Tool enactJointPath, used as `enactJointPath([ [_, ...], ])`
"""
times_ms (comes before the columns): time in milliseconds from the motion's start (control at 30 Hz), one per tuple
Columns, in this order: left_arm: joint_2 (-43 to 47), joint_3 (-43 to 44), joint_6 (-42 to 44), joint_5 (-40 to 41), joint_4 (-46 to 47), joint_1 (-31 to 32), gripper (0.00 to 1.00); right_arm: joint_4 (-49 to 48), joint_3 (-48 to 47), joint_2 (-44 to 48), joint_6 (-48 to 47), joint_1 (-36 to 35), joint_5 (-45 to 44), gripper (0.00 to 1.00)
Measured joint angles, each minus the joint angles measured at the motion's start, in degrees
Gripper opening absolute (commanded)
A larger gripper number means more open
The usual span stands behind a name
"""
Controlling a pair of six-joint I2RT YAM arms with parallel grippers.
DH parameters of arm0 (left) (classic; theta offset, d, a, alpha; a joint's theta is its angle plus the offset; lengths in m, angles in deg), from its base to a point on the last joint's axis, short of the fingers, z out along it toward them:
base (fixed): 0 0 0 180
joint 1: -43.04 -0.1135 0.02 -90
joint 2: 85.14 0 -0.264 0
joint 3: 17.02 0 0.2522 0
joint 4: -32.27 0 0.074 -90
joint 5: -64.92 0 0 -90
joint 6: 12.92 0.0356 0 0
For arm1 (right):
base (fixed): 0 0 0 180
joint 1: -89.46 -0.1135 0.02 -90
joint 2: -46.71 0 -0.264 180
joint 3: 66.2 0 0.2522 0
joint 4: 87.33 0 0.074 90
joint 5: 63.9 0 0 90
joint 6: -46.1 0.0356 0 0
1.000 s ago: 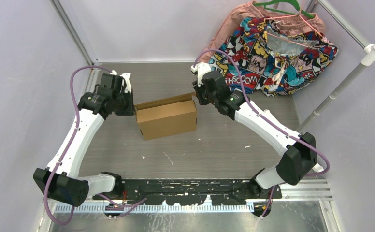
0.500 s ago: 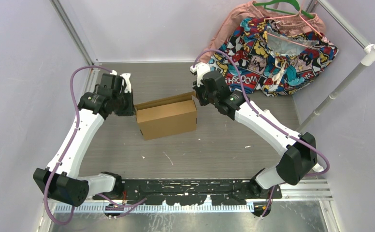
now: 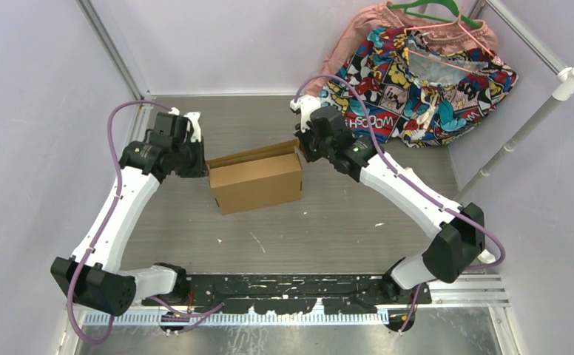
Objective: Fold the paper box
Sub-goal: Close the paper box at the center of the board.
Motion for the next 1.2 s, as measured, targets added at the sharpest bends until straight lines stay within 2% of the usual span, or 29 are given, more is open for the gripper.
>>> enactJointPath([
  [1200,-1.20,1.14,-0.02,0.48,-0.17,1.20,0.00,15.26,-12.87,-5.60,4.09,0.04,0.90,0.01],
])
